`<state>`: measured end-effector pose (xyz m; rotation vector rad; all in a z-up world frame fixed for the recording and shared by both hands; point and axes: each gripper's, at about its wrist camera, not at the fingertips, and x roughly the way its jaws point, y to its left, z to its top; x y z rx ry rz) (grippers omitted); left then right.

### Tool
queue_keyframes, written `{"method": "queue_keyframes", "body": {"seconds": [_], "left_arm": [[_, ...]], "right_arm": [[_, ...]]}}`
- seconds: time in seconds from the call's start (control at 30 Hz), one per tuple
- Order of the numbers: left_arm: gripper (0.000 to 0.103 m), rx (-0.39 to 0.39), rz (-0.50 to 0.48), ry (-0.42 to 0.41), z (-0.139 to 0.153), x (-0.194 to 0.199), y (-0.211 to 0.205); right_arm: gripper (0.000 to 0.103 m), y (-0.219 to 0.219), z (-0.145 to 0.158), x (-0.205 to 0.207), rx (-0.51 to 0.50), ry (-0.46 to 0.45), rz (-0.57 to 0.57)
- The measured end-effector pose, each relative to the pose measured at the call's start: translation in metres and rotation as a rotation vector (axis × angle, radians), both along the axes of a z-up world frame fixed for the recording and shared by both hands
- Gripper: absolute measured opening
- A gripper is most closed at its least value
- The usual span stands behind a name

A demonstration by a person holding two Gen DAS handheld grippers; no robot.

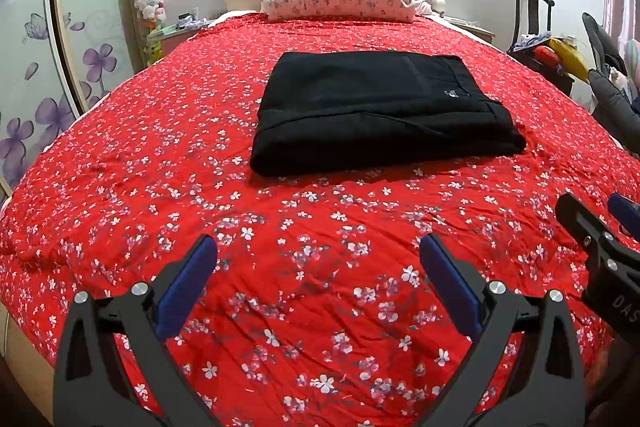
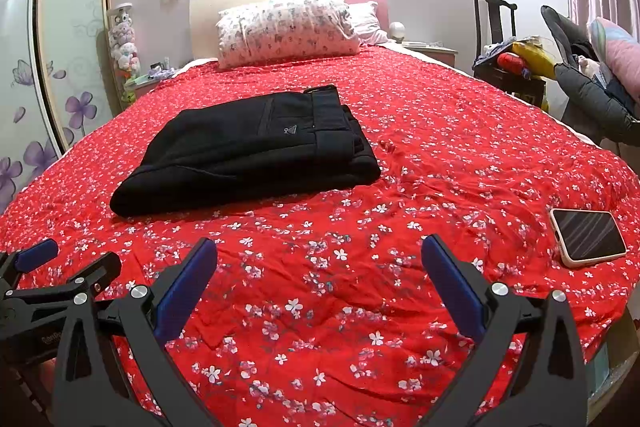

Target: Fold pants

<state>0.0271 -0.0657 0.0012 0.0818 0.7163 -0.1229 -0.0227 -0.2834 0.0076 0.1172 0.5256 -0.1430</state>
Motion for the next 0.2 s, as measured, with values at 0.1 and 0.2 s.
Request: {"method": "queue_keyframes", "body": {"seconds": [0.1, 0.2], "left_arm": [[0.101, 0.001, 0.0, 0.0, 0.0007, 0.0006, 0.0003], [0.101, 0.001, 0.0, 0.001, 0.0008, 0.0008, 0.0002]], "right_arm": [[0.102, 0.0001, 0.0001, -0.0001, 0.001, 0.0, 0.0], [0.102, 0.0003, 0.0, -0.0001, -0.001, 0.0, 0.0]]}}
